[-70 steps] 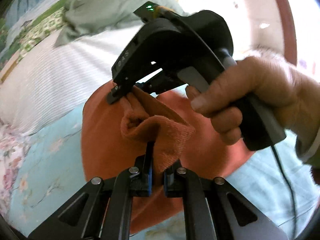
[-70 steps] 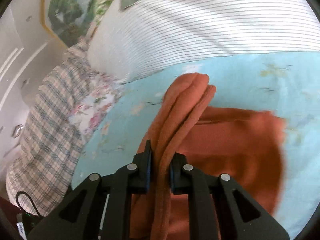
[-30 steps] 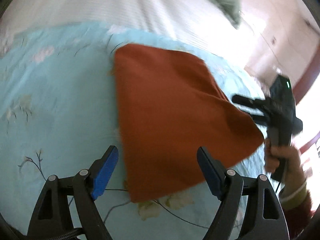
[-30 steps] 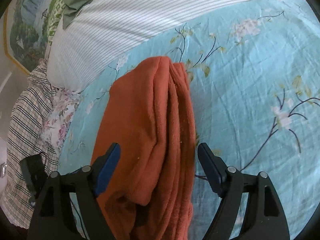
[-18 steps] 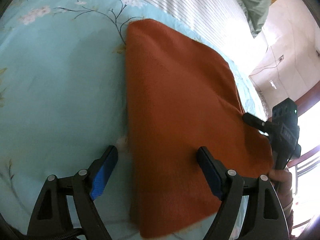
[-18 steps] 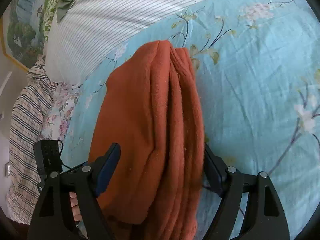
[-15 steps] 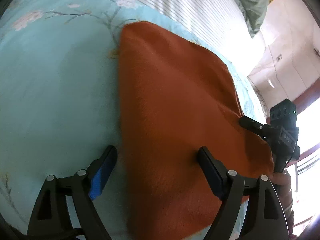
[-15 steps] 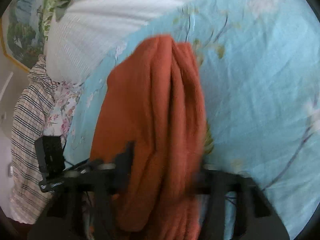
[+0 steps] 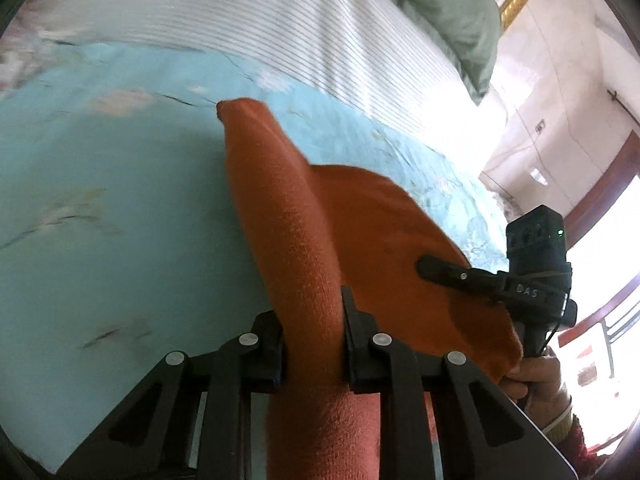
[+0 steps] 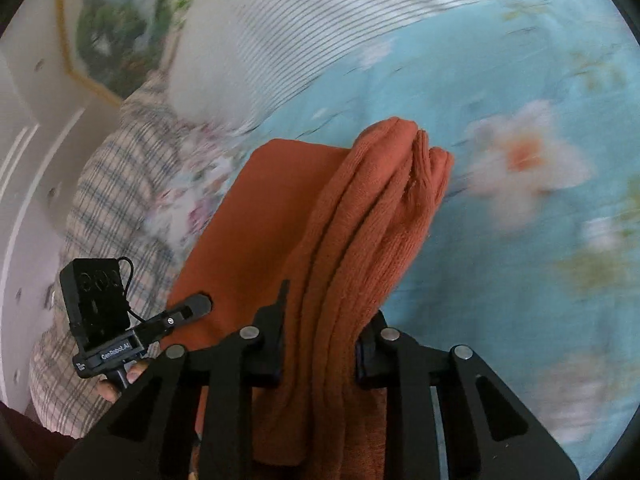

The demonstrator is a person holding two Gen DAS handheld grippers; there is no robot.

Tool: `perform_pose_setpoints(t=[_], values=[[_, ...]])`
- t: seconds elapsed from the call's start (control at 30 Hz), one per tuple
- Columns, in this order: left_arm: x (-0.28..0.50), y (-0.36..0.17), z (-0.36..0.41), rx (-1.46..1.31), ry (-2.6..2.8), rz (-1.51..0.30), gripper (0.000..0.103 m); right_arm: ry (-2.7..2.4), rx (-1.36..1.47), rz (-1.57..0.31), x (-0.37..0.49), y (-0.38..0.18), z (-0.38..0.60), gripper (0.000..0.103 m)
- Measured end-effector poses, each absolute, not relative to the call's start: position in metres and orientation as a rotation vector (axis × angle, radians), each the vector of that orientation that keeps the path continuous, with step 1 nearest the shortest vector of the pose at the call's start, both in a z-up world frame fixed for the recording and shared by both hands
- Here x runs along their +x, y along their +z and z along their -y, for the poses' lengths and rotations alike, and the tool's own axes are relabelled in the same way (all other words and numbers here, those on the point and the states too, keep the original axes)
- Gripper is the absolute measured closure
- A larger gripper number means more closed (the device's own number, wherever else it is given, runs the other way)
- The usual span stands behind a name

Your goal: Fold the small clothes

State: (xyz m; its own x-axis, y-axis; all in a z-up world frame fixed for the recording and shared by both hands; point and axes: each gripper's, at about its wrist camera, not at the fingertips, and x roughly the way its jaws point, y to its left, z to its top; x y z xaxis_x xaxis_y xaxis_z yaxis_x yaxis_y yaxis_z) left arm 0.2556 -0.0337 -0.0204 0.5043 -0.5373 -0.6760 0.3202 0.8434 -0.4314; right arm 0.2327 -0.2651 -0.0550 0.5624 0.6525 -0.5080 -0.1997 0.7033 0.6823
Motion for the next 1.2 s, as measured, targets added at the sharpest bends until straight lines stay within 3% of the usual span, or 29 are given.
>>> perform_pose_setpoints(t=[0.23, 0.37, 0.47, 0.53, 0.7, 0.83, 1.03, 1.1, 1.17, 1.2], values=[[0.204, -0.009, -0.051, -0.221, -0.4, -0.853, 0.082, 0.606, 0.576, -0.882, 0.235, -0.074, 0.21, 0.078], [0.193, -0.037, -0.081, -0.251, -0.341, -0.911, 0.082, 0.549, 0.587, -0.922, 0.232, -0.095, 0.213, 0.074], [0.192, -0.057, -0.086, -0.275, -0.324, -0.944, 0.072, 0.498, 0.566, -0.924, 0.226, -0.095, 0.217, 0.063], [0.187, -0.064, -0.09, -0.274, -0.303, -0.94, 0.058, 0.465, 0.523, -0.927, 0.222, -0.088, 0.218, 0.056], [0.179, -0.062, -0.094, -0.253, -0.265, -0.93, 0.047, 0.388, 0.451, -0.863, 0.211, -0.056, 0.228, 0.055], [0.17, -0.051, -0.1, -0.241, -0.218, -0.889, 0.047, 0.409, 0.459, -0.802, 0.216, -0.033, 0.232, 0.055], [0.161, -0.031, -0.094, -0.213, -0.276, -0.822, 0.05, 0.428, 0.417, -0.878, 0.253, -0.045, 0.212, 0.055], [0.158, -0.029, -0.087, -0.194, -0.304, -0.812, 0.052, 0.445, 0.425, -0.9, 0.264, -0.052, 0.207, 0.061], [0.156, -0.027, -0.081, -0.183, -0.33, -0.808, 0.053, 0.449, 0.417, -0.906, 0.269, -0.052, 0.204, 0.092], [0.156, -0.027, -0.078, -0.177, -0.346, -0.807, 0.053, 0.466, 0.432, -0.877, 0.268, -0.045, 0.205, 0.091]])
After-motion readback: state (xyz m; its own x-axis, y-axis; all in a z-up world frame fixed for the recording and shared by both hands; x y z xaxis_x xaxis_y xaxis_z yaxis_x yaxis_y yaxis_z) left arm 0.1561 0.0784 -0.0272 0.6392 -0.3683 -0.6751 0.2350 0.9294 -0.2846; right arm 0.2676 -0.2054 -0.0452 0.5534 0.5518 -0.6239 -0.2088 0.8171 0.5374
